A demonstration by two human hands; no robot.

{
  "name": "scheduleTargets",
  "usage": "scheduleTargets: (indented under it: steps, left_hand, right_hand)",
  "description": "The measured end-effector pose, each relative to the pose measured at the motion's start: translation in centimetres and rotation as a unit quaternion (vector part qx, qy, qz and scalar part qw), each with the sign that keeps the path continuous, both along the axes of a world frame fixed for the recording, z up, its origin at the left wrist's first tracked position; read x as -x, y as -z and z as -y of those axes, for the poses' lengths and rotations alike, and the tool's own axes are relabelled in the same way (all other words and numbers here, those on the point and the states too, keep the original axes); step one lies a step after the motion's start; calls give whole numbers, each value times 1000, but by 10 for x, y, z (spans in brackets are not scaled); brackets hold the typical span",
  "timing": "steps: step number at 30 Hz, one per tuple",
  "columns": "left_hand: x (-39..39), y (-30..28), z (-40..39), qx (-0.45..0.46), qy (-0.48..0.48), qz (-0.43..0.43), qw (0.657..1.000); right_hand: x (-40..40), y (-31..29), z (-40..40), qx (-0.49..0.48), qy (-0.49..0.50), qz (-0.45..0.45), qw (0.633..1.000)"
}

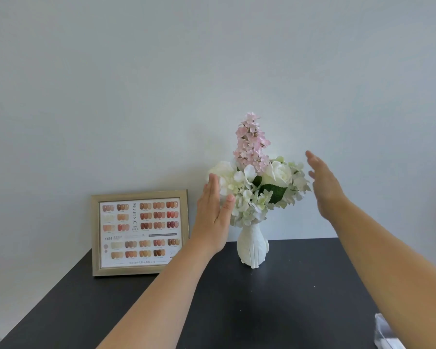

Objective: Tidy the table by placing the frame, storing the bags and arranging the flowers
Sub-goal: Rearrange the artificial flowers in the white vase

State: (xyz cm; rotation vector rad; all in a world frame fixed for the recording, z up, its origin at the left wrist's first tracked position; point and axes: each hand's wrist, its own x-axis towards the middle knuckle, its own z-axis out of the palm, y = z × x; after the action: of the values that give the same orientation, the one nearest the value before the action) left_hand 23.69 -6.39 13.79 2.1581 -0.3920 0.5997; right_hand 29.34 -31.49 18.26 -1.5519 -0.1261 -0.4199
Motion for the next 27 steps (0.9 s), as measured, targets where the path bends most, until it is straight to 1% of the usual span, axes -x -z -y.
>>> scheduleTargets:
  steps: [2,3,6,10,16,19,22,25,27]
  left_hand:
    - [2,1,5,4,0,8,1000]
    - [2,2,7,9,1,11,1000]
    - [4,4,10,15,5,9,1000]
    - [8,4,12,-5,8,8,1000]
    - [12,-1,3,22,-6,9,1000]
    - [16,7,-5,40,-15,-4,999]
    - [20,13,-10,64,-25,-35,997]
    - [23,14,-8,64,-5,-51,997]
    - [25,14,-7,54,10,-50,997]
  right_hand:
    - [1,5,-8,59,-28,4,998]
    - [3,12,-13,74,-38,5,997]
    - [7,30,-22,55,-52,-4,997]
    - [13,38,-22,42,-53,13,998]
    - [22,27,-10,-32,0,20,999]
    - [28,35,-7,-27,9,27,999]
    - [31,38,-6,-16,-5,17,1000]
    - [32,39,-9,-2,-34,0,999]
    - [34,40,-11,-3,-36,0,999]
